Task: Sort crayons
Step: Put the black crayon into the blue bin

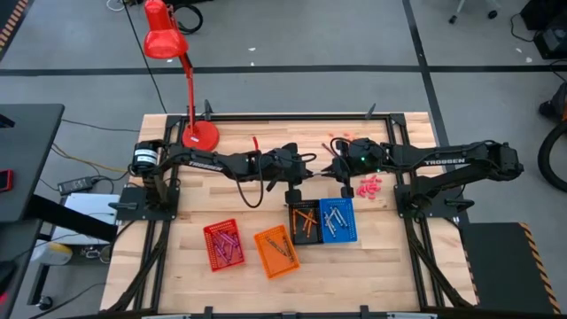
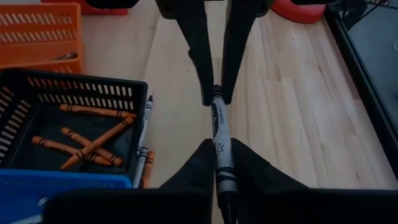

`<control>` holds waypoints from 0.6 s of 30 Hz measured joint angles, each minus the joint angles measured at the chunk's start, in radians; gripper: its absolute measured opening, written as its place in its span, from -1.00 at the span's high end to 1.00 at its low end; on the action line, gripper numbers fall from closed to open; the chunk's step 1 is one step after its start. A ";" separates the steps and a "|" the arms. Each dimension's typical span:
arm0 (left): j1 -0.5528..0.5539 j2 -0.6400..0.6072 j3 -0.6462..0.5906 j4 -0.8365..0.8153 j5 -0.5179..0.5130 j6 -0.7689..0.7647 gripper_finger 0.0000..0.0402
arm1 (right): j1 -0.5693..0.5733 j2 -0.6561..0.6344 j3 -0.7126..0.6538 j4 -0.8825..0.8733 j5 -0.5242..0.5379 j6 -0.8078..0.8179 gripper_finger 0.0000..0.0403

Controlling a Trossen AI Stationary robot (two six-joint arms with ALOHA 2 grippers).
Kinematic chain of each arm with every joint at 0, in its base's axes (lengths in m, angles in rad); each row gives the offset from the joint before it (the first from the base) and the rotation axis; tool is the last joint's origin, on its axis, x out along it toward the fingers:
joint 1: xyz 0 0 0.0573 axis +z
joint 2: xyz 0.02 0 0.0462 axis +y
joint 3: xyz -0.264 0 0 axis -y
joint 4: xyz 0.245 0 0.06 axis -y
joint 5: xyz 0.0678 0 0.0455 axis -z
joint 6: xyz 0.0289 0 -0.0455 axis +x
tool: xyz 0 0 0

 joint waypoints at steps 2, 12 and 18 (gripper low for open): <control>0.000 0.000 0.000 -0.001 0.000 0.002 0.83 | 0.000 0.000 0.000 -0.003 0.000 -0.001 0.87; 0.000 0.000 0.000 -0.020 0.001 0.058 0.43 | 0.000 0.000 0.000 -0.042 0.000 -0.007 0.77; 0.000 -0.020 0.001 -0.179 -0.002 0.044 0.25 | 0.015 0.000 0.000 -0.157 -0.066 0.032 0.77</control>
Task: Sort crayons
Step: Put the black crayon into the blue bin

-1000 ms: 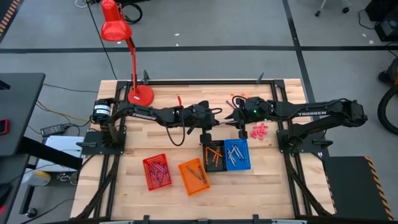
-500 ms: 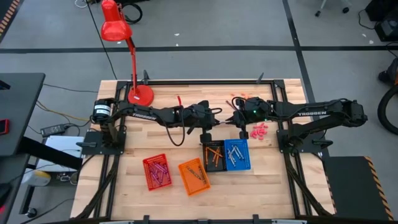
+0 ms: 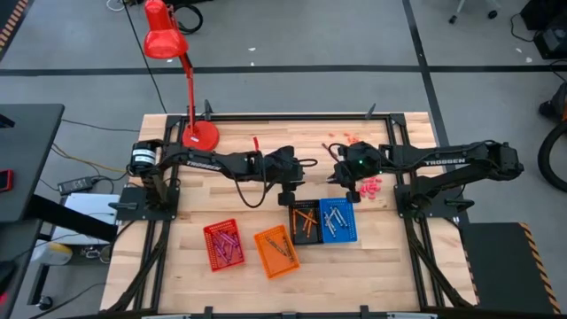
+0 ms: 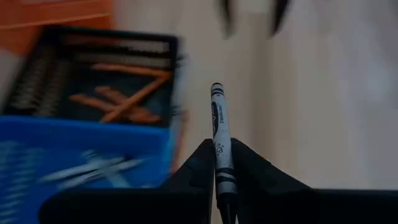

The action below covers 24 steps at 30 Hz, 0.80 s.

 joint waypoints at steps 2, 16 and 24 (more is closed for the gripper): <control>0.000 -0.016 0.000 -0.077 -0.001 -0.025 0.26 | 0.013 0.000 0.005 -0.044 -0.067 0.035 0.77; -0.003 -0.013 -0.093 0.047 -0.001 0.042 0.29 | 0.243 0.030 0.080 -0.346 -0.070 0.184 0.76; -0.001 -0.013 -0.118 0.117 -0.001 0.044 0.29 | 0.342 0.183 0.080 -0.342 0.011 -0.131 0.76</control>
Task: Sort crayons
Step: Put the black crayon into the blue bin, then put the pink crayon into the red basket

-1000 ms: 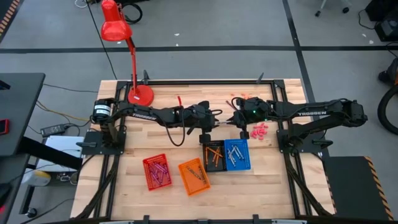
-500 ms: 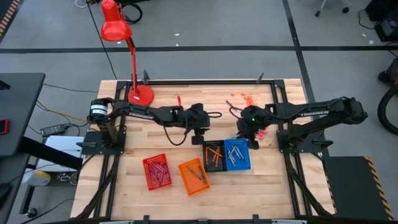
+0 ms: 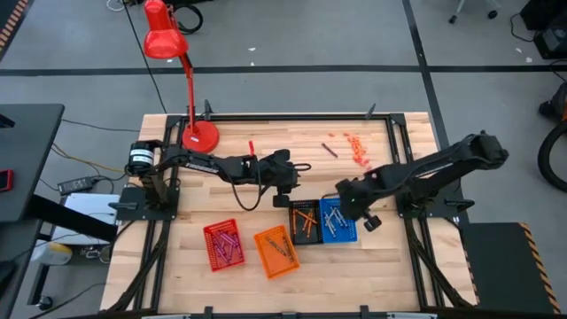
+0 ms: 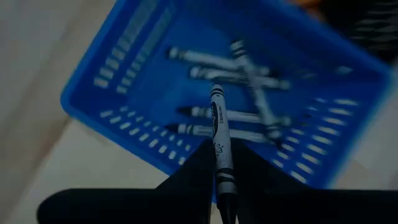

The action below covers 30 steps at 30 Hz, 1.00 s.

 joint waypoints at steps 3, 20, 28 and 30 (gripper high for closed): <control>0.000 0.000 0.000 0.002 0.000 -0.002 0.29 | 0.029 0.076 0.016 -0.007 0.045 -0.075 0.76; -0.012 0.000 0.000 0.006 0.000 0.004 0.29 | 0.067 0.203 0.137 -0.018 0.216 -0.332 0.40; -0.043 0.000 0.000 0.031 0.001 0.005 0.29 | 0.060 0.137 0.201 -0.004 0.499 -0.319 0.24; -0.056 0.000 0.000 0.039 0.001 -0.006 0.29 | 0.020 0.118 0.201 0.021 0.535 -0.261 0.24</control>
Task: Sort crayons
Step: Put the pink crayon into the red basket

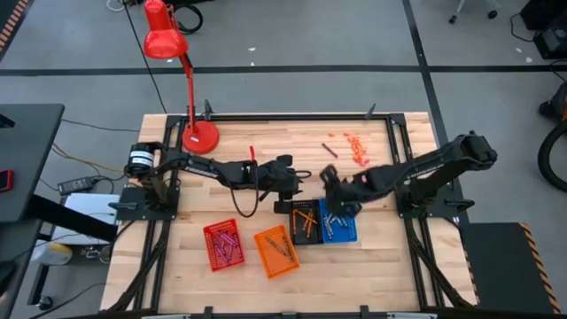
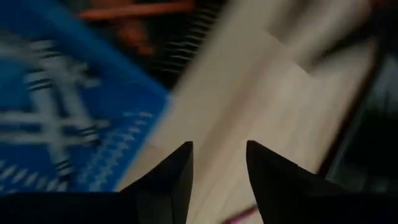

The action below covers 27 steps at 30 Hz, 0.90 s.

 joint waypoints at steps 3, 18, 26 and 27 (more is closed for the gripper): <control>-0.018 0.000 0.000 -0.005 0.000 -0.006 0.29 | -0.078 -0.020 0.000 0.035 0.010 0.129 0.25; 0.002 0.000 0.000 -0.049 -0.042 -0.003 0.29 | -0.540 0.099 -0.038 0.137 -0.217 0.584 0.25; -0.007 0.016 0.000 -0.022 -0.041 -0.015 0.29 | -0.707 0.236 -0.023 0.173 -0.245 0.538 0.25; -0.007 0.016 0.000 -0.019 -0.042 -0.014 0.29 | -0.723 0.246 -0.017 0.174 -0.258 0.537 0.25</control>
